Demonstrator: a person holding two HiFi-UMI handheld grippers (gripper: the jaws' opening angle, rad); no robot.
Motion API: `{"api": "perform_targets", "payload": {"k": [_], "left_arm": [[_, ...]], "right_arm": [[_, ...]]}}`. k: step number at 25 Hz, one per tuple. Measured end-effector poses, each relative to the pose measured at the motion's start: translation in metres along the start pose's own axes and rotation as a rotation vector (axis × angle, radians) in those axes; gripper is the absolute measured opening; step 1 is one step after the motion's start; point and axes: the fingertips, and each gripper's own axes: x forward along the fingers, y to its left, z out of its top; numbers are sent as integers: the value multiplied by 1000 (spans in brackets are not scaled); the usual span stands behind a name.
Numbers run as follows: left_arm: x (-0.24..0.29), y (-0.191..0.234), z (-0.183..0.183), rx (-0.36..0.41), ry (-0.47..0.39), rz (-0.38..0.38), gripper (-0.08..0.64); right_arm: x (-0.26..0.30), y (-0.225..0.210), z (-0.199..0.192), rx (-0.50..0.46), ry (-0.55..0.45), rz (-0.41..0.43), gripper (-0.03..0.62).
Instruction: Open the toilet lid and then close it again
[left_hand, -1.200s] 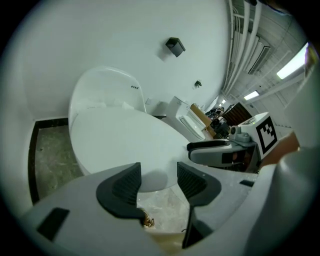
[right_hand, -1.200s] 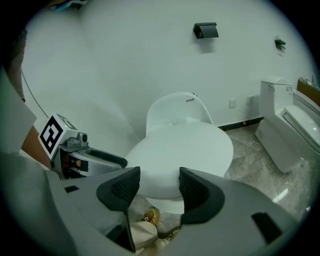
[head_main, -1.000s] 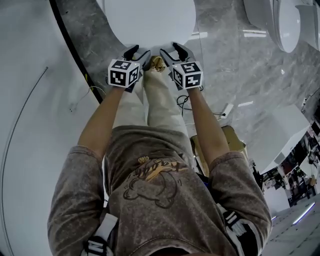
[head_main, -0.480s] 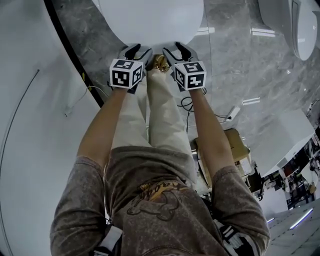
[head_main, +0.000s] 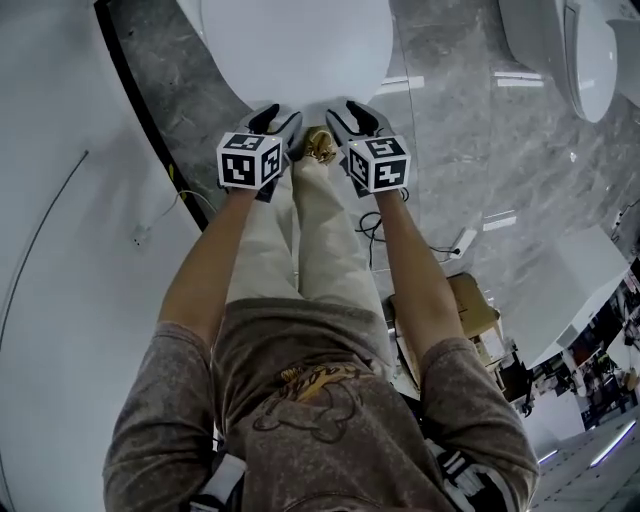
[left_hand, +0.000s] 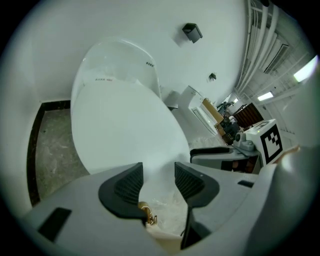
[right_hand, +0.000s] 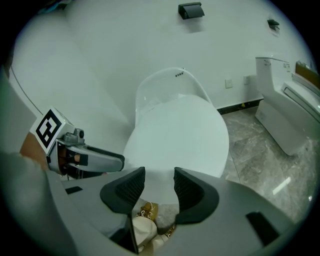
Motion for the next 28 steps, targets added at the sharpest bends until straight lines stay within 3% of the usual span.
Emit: {"api": "perform_targets", "payload": {"k": [7,18,21,26,28], "left_arm": [[-99,-63,97,32,-135,-41,198],[-295,-156,219,208,-360,-88,199],[-343,-171,234,251,-428,-102,199],[-390,-188,226,308,-495,-123,199],[-403,-190,221,339,-533,-108,193]], "right_arm": [[-91,55,92,-5,-115,10,199],[-256,145,234,-114,-364,8,199],[-290,174,252,-158,-418,23,199],[-338,210,256,-224,-506,45,194],[-353,220,255,-271,-557,34,145]]}}
